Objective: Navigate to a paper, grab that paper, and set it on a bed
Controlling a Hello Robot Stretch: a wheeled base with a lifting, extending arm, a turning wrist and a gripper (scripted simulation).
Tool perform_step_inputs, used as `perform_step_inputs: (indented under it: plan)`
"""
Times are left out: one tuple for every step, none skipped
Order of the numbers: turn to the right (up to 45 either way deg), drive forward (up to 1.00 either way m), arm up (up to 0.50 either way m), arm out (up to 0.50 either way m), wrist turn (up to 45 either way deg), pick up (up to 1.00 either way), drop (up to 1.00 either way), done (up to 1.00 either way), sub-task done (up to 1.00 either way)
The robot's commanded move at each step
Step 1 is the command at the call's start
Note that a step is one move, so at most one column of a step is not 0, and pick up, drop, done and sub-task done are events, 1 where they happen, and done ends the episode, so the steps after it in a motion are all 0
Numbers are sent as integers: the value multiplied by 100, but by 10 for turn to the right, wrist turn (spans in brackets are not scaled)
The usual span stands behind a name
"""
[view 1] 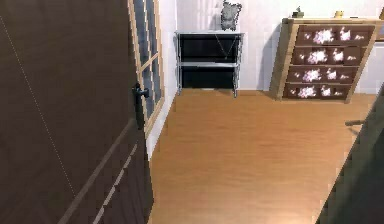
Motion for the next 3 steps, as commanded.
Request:
perform_step_inputs:
  plan:
    - [0, 55, 0, 0, 0, 0, 0, 0, 0]
    - [450, 0, 0, 0, 0, 0, 0, 0, 0]
    - [0, 80, 0, 0, 0, 0, 0, 0, 0]
